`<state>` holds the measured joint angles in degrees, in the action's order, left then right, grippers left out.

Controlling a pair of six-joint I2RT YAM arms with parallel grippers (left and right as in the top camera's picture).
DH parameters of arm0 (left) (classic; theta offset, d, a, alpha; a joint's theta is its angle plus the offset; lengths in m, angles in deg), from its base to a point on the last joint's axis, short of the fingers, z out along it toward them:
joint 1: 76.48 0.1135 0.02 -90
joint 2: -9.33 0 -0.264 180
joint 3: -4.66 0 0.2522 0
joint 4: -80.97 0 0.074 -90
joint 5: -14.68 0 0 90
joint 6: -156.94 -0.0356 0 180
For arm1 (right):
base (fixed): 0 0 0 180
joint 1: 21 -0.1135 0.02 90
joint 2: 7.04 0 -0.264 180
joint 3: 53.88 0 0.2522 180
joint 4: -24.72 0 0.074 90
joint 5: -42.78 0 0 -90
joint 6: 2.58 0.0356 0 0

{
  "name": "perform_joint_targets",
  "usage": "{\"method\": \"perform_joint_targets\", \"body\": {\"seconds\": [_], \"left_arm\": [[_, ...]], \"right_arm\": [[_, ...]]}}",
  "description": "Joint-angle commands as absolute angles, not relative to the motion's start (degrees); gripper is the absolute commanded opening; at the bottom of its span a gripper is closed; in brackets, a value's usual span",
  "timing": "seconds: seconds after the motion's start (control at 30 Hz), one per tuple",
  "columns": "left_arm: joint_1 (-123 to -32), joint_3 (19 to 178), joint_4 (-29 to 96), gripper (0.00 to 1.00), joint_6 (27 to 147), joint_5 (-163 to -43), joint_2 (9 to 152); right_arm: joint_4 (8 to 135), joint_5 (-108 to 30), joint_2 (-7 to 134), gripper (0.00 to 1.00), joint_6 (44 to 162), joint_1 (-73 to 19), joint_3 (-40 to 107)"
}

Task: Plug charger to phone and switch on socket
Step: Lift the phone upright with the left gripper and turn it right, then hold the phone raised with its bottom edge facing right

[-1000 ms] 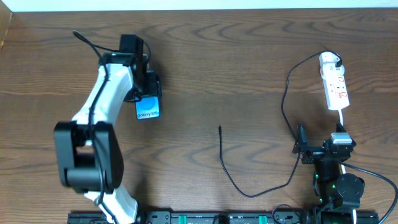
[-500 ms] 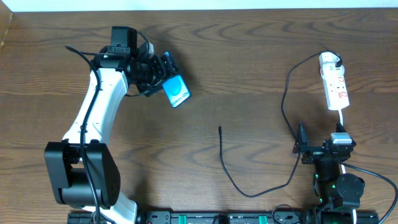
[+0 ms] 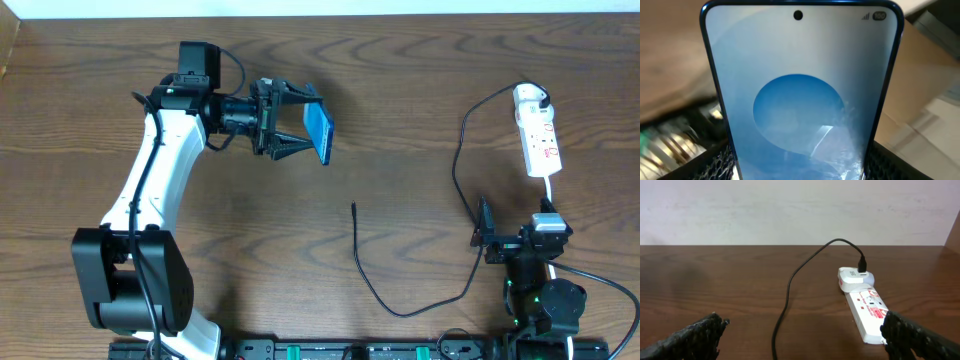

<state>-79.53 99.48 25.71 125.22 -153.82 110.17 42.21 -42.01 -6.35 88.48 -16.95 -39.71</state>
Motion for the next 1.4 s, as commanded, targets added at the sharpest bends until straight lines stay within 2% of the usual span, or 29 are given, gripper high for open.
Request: {"method": "perform_joint_targets", "body": {"seconds": [0.0, 0.37, 1.37], "left_arm": [[-79.3, 100.1, 26.0, 0.07, 133.7, -163.8, 108.7], [-79.3, 100.1, 26.0, 0.07, 146.2, -165.3, 108.7], [-79.3, 100.1, 26.0, 0.08, 146.5, -165.3, 108.7]], "right_arm": [[42.5, -42.4, -6.7, 0.99, 89.1, -17.3, -39.8], [42.5, -42.4, -6.7, 0.99, 89.1, -17.3, -39.8], [42.5, -42.4, -6.7, 0.99, 89.1, -17.3, -39.8]]}}
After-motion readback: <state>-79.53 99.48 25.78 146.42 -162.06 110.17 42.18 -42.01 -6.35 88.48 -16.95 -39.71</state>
